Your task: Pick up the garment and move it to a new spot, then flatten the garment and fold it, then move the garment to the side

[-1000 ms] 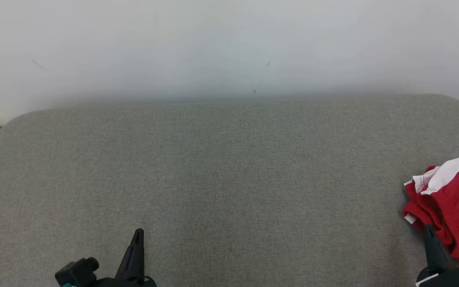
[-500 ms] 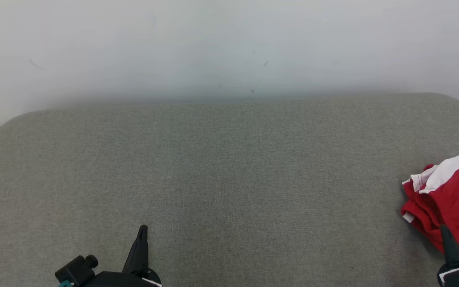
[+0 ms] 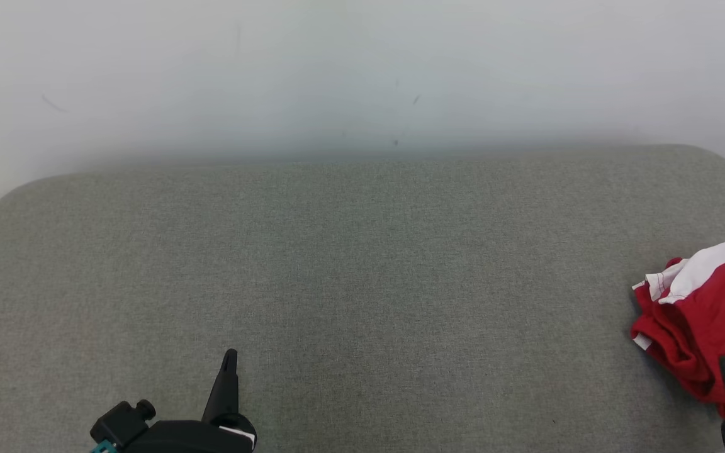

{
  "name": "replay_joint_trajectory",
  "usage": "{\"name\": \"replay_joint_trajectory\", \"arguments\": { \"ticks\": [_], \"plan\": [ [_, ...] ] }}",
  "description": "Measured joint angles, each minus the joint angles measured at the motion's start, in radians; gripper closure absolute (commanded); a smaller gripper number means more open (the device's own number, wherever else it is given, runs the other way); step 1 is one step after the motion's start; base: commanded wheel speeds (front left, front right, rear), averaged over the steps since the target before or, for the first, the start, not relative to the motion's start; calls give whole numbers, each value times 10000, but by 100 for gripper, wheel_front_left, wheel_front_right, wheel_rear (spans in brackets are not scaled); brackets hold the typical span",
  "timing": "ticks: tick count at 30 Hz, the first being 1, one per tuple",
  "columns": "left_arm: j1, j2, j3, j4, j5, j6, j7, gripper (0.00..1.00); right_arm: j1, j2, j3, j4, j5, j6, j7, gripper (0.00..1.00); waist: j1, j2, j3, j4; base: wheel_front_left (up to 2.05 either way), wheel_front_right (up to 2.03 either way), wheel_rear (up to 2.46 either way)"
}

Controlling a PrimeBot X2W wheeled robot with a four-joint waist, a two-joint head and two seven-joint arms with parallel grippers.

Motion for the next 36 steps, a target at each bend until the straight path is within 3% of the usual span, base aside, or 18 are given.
{"name": "replay_joint_trajectory", "arguments": {
  "ticks": [36],
  "plan": [
    [-831, -343, -399, 995, -3751, -788, -98, 100, -1132, -207, -1960, 1776, 3365, -4, 1308, 100, 0, 0, 39, -162, 0, 0, 0]
  ]
}}
